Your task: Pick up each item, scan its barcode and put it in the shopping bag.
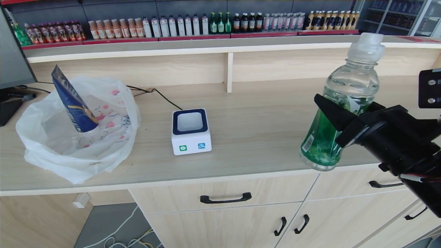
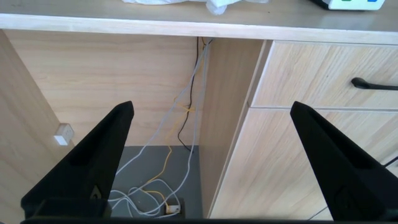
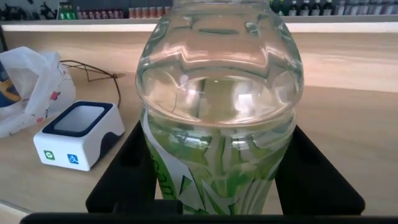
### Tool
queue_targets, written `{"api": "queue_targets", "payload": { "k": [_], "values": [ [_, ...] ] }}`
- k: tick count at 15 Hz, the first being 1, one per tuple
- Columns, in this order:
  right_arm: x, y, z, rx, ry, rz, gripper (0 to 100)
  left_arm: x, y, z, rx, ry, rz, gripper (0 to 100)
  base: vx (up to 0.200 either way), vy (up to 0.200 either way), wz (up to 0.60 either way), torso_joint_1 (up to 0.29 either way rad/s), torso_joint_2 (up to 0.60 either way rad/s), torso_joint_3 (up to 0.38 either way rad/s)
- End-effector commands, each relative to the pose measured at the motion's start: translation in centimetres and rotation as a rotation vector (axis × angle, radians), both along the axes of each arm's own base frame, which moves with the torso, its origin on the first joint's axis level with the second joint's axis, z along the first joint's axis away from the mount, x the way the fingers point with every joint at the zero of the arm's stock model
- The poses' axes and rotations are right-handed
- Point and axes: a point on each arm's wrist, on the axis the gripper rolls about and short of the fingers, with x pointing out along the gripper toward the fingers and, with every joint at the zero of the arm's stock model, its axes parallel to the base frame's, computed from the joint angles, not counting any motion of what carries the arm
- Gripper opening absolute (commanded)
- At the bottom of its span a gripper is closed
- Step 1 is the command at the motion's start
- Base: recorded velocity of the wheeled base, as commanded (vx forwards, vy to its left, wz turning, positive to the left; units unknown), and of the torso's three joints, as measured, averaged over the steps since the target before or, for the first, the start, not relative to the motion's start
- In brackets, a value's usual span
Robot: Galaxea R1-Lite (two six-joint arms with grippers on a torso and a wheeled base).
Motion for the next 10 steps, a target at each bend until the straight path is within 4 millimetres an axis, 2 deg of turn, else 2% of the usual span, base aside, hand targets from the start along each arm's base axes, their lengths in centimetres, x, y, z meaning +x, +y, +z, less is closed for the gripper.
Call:
{"api": "queue_targets", "payload": {
  "k": [1, 10],
  "values": [
    [0.21, 0.17, -0.48, -0.005, 0.022, 0.006, 0, 0.00, 0.01, 0.00, -0.001, 0.000, -0.001, 100, 0.000, 0.200, 0.00, 0.012, 0.01, 0.007],
    [0.27, -0.17, -0.55, 0.033, 0.039, 0.005, 0, 0.00, 0.00, -0.02, -0.004, 0.001, 0.000, 100, 0.000, 0.200, 0.00, 0.006, 0.00, 0.002]
  ]
}}
